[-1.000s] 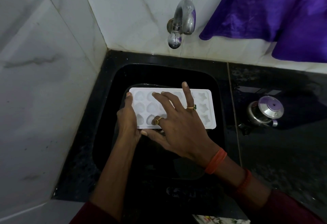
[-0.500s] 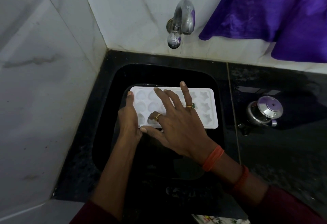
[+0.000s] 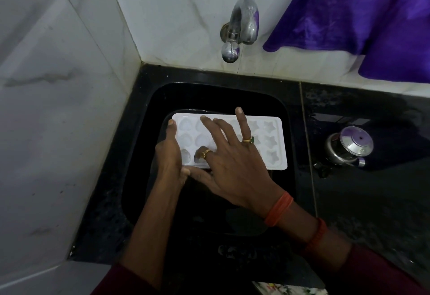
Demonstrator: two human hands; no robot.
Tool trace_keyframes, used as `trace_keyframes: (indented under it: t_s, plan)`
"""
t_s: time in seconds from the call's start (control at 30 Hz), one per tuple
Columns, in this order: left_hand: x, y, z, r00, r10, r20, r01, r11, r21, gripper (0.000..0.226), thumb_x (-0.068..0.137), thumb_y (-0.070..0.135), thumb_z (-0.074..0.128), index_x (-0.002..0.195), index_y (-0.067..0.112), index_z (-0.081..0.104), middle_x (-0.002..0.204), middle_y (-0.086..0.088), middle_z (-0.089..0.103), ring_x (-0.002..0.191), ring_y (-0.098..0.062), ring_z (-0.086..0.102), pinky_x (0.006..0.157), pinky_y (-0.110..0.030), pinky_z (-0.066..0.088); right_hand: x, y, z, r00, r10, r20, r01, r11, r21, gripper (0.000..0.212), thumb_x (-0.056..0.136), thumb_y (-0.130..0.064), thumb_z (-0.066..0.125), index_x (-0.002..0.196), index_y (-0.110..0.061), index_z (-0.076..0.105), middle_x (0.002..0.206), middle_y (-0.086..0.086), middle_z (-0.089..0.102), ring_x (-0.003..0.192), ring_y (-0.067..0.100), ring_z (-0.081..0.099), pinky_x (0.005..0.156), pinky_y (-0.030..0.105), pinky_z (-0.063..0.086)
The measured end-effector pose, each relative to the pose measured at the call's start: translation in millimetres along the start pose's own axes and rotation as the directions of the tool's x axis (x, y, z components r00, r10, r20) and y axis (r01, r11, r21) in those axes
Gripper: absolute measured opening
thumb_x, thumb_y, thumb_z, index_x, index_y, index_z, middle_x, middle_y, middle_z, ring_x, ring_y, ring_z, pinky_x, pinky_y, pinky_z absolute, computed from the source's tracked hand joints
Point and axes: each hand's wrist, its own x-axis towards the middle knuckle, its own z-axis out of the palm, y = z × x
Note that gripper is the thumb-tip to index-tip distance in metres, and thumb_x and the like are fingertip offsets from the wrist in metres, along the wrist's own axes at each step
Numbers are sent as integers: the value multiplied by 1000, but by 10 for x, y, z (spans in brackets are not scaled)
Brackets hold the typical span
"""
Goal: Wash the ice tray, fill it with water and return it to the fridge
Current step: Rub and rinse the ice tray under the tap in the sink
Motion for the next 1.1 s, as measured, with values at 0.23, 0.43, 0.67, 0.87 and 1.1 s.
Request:
trace_keyframes:
  t_s: [0.23,0.43,0.67,0.87,1.1]
  plan:
    - [6,50,-20,1000,23,-18,-23,1000,-21,38,100,53,45,82,23,58,78,3,65,64,-13,65,42,-17,47,-13,-38,15,1000,-15,-18,15,1000,14,70,97,-73,29,100,-25,79,154,14,48,141,30,46,125,58,-5]
    - [-19,41,14,991,-14,134,29,993,-113,40,104,48,40,86,20,62,71,0,71,56,-14,69,46,-25,54,-3,-15,-18,1000,-2,-29,1,999,-40,63,97,-68,38,96,-23,81,149,13,54,138,29,50,124,56,-12]
    - [8,-19,-5,974,-30,224,65,986,-154,48,103,52,38,105,14,67,86,-5,78,70,-16,75,54,-27,58,10,-62,8,997,-30,-67,30,1000,2,51,97,-63,44,108,-26,77,150,13,52,137,27,50,125,58,-5]
    - [32,-31,-40,975,-64,215,105,977,-185,46,101,57,40,104,20,68,92,-3,77,81,-22,75,60,-31,60,41,-79,77,997,-72,-22,72,997,-24,54,100,-63,40,109,-25,77,153,14,48,140,29,47,125,58,-3]
    - [-3,-11,-58,952,-44,302,123,961,-249,44,103,52,39,103,17,66,88,-4,78,77,-20,76,59,-33,61,104,-107,91,996,-58,-62,57,998,-24,58,103,-60,36,104,-20,79,153,16,49,139,32,48,126,57,0]
